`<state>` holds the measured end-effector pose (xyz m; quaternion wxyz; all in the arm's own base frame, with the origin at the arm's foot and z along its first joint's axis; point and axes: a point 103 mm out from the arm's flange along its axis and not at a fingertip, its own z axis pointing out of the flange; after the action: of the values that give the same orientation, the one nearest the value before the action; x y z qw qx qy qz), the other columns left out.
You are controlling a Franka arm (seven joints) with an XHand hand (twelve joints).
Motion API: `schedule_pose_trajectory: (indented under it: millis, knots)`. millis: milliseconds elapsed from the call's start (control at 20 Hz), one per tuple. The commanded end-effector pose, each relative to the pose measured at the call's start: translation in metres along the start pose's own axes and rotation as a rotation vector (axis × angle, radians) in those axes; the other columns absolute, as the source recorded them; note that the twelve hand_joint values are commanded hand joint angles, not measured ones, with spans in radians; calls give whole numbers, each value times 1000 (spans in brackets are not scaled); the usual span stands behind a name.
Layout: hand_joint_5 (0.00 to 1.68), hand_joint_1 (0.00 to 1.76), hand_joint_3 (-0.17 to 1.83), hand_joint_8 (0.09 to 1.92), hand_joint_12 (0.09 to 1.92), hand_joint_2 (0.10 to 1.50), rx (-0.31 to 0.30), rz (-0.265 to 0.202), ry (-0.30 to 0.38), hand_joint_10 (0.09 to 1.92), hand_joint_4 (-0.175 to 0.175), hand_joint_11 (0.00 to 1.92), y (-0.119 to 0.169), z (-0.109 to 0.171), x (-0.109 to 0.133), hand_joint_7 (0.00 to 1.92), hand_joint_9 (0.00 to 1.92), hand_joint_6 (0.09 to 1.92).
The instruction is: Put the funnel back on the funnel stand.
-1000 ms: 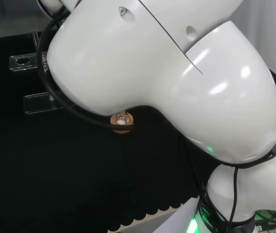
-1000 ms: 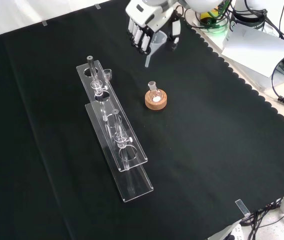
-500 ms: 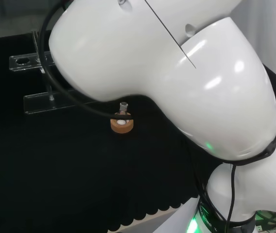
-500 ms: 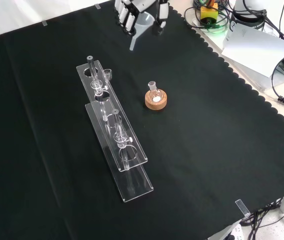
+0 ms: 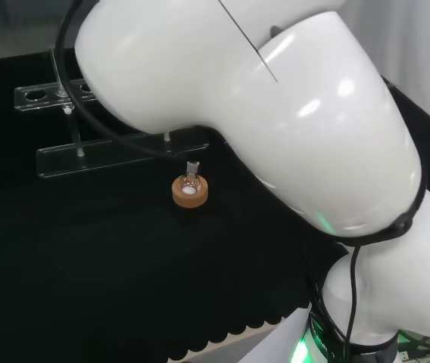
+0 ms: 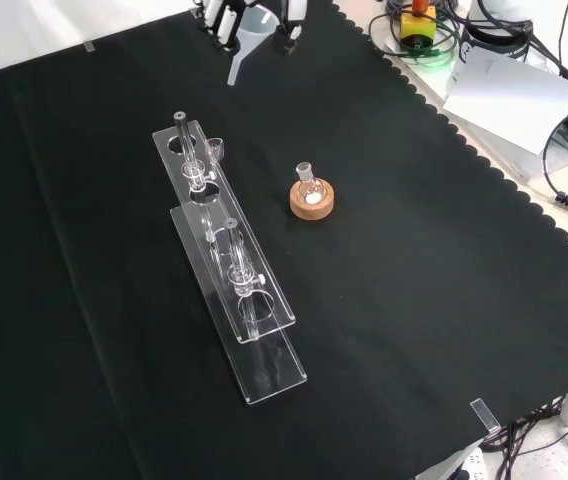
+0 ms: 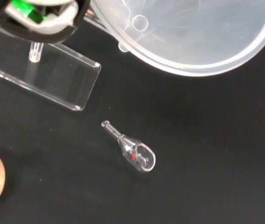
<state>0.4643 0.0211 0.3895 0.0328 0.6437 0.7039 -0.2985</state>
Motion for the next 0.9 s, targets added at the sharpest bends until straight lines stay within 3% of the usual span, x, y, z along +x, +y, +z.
schedule_pose_trajectory:
  millis: [50, 900]
  knots:
    - [1072, 1065, 809, 554, 906, 683, 1, -47, -30, 161, 175, 1160, 32, -16, 7, 883, 1307, 1092]
    - [1072, 1066, 809, 552, 885, 682, -1, -87, -22, 147, 175, 1167, 87, -12, 14, 890, 1320, 1092]
